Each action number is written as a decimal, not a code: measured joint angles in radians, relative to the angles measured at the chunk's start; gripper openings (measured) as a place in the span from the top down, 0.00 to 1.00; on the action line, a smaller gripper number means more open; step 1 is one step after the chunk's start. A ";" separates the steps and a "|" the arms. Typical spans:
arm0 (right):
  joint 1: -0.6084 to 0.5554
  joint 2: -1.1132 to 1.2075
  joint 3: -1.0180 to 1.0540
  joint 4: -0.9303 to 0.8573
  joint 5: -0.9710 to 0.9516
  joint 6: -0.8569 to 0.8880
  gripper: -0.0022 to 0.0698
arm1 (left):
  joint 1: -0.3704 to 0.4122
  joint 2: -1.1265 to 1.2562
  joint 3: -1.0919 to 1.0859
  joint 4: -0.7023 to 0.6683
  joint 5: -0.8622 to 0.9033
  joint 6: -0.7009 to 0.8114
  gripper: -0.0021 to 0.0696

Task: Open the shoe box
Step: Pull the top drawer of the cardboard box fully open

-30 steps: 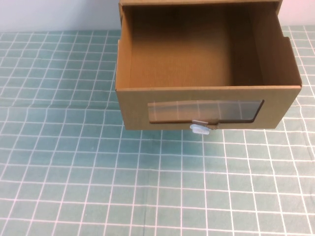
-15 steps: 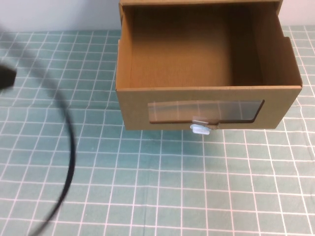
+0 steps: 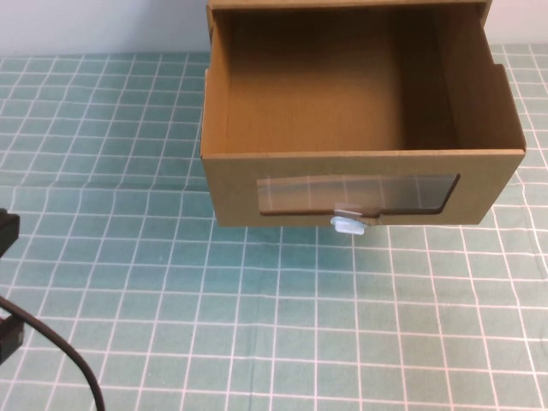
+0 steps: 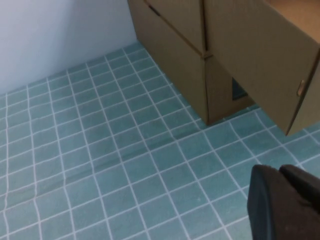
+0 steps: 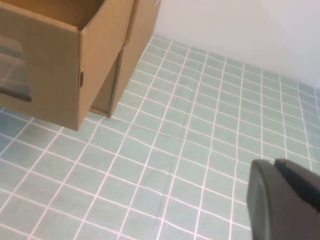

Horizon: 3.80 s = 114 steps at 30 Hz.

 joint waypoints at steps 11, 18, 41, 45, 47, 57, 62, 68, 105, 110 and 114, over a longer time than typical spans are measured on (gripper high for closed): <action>0.000 0.000 0.000 0.000 0.002 0.002 0.99 | 0.000 0.000 0.002 0.015 0.002 0.000 0.98; 0.000 0.000 0.000 0.000 0.002 0.002 0.99 | 0.000 0.000 0.002 0.017 0.002 0.000 0.98; 0.000 0.000 0.000 0.000 0.003 0.002 0.99 | 0.082 -0.592 0.692 -0.032 -0.247 0.000 0.98; 0.000 0.000 0.000 0.000 0.005 0.002 0.99 | 0.091 -0.592 0.709 -0.037 -0.217 -0.017 0.98; 0.000 0.000 0.000 0.000 0.005 0.002 0.99 | 0.091 -0.592 0.709 -0.037 -0.215 -0.022 0.98; 0.000 0.000 0.000 0.002 0.005 0.002 0.99 | 0.091 -0.592 0.709 -0.037 -0.215 -0.035 0.98; 0.000 0.000 0.000 0.002 0.005 0.002 0.99 | 0.091 -0.592 0.709 -0.037 -0.215 -0.035 0.98; 0.000 0.000 0.000 0.002 0.005 0.002 0.99 | 0.091 -0.592 0.709 -0.036 -0.215 -0.035 0.98; -0.935 -0.173 0.180 0.703 -0.741 -0.313 0.99 | 0.091 -0.594 0.709 -0.036 -0.215 -0.037 0.98; -1.047 -0.237 0.316 1.015 -0.757 -0.715 0.99 | 0.091 -0.594 0.709 -0.036 -0.215 -0.037 0.98; -1.116 -0.322 0.448 1.079 -0.816 -0.798 0.99 | 0.091 -0.594 0.709 -0.036 -0.215 -0.037 0.98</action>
